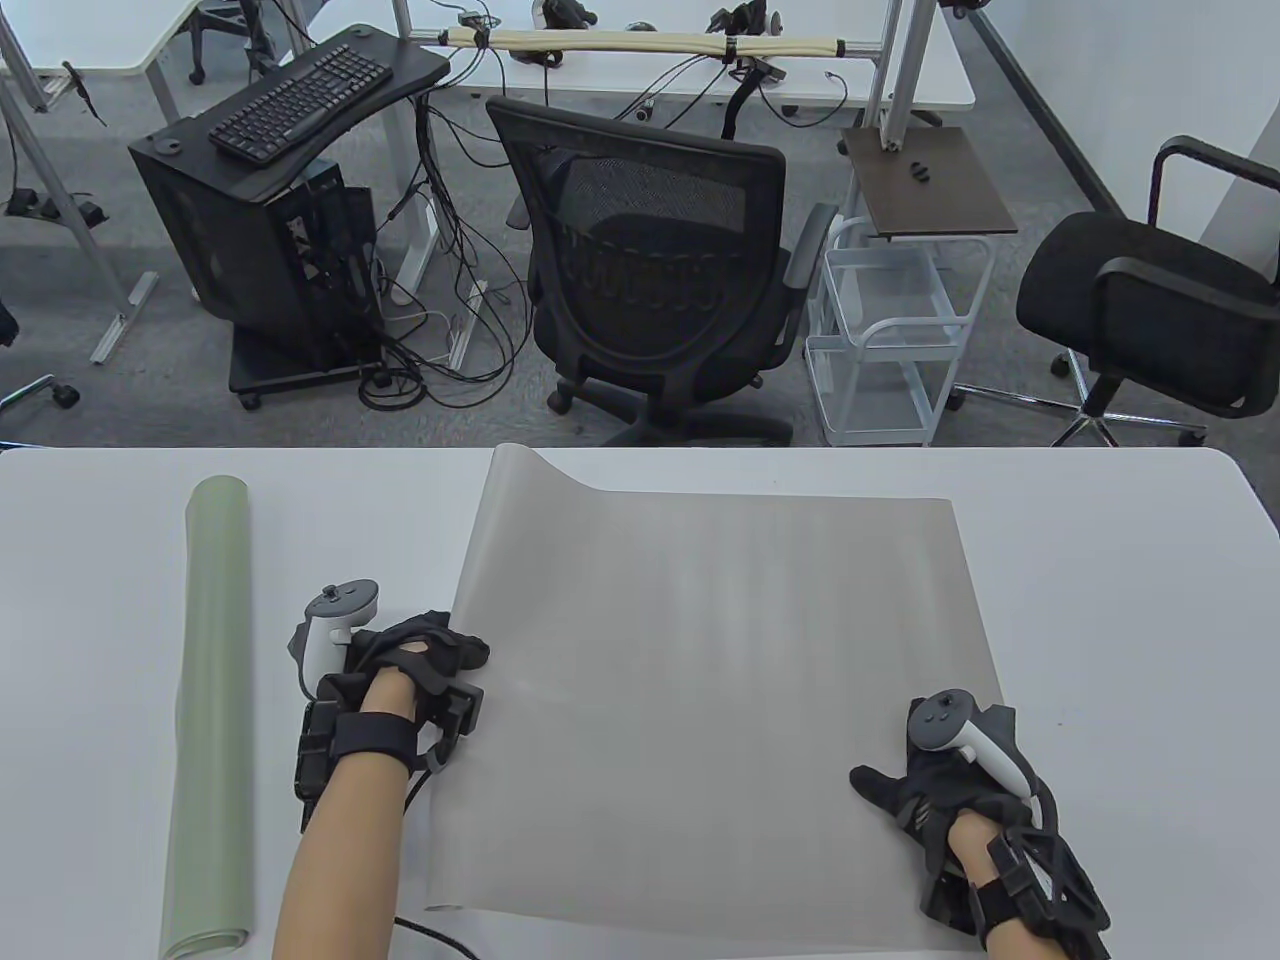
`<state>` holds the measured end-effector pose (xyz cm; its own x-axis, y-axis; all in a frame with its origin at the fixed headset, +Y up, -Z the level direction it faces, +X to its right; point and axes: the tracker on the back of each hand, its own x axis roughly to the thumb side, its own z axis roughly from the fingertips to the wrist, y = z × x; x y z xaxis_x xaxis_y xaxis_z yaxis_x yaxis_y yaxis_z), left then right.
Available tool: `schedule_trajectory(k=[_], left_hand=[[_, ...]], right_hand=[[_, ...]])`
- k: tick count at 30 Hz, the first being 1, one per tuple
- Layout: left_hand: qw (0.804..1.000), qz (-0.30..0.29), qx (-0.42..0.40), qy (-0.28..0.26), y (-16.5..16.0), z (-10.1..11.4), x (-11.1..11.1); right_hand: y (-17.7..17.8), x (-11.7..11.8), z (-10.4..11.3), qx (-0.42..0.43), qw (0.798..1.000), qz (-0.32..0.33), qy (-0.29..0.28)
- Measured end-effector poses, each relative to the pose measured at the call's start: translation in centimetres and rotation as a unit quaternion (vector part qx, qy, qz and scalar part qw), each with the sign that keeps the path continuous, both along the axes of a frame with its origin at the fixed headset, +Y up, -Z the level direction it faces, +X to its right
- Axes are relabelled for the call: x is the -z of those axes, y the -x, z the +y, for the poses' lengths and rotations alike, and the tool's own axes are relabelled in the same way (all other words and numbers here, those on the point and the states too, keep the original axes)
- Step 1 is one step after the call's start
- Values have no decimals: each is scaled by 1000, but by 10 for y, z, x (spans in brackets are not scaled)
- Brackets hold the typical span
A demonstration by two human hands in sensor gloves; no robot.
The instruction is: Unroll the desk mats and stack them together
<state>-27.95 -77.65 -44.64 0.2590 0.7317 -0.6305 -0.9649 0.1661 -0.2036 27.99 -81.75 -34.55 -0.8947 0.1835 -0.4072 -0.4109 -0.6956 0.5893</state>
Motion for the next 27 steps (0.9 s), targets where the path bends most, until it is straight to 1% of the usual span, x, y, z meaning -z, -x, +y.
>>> schedule_trajectory(k=[7,12,15,19,21,22,24,26,27], left_hand=[[999,7,38,-15,-1,5,0],[989,-17,142,-32,-13,18,3],[974,-39,219,-35,-23,23,6],[944,-85,320,-13,-35,19,13],[932,-107,346,11,-38,16,16],[928,-117,353,23,-38,15,19],[922,-117,366,38,-36,13,23],[914,-146,372,68,-34,12,30],[911,-148,379,70,-34,13,32]], right_hand=[[1,0,0,-4,1000,2,0],[1,1,0,-6,1000,2,4],[1,1,0,-7,1000,3,2],[2,1,0,-8,1000,3,4],[2,1,0,-8,1000,3,4],[2,1,0,-8,1000,3,5],[2,1,1,-9,1000,3,6],[2,1,1,-10,1000,3,6],[2,1,1,-11,1000,3,7]])
